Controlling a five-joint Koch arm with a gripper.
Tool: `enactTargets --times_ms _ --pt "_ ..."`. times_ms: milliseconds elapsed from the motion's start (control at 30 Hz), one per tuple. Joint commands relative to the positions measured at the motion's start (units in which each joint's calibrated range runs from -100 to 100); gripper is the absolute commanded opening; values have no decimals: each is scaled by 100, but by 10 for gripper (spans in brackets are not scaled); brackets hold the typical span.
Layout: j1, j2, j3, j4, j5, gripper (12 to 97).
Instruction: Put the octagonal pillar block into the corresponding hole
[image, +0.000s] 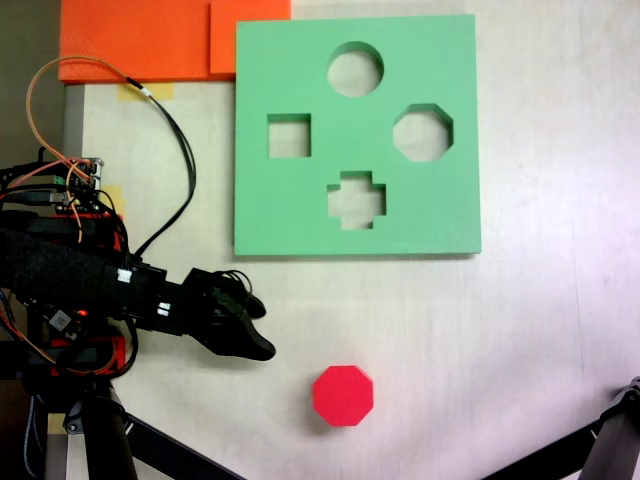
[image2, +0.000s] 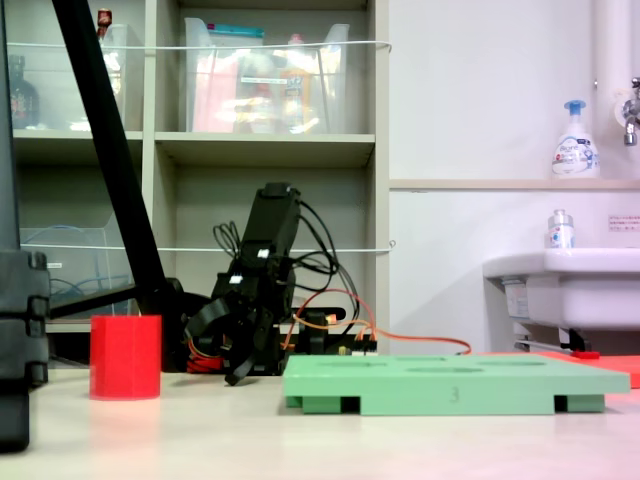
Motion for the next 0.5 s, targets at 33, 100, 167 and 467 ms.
enactTargets --times_ms 33,100,167,467 --pt "-103 -41 -206 -382 142 494" --pt "-239 -41 -206 -401 347 494" --pt "-249 -41 -206 -391 352 495" --pt "-337 -41 -6 -824 1573 495"
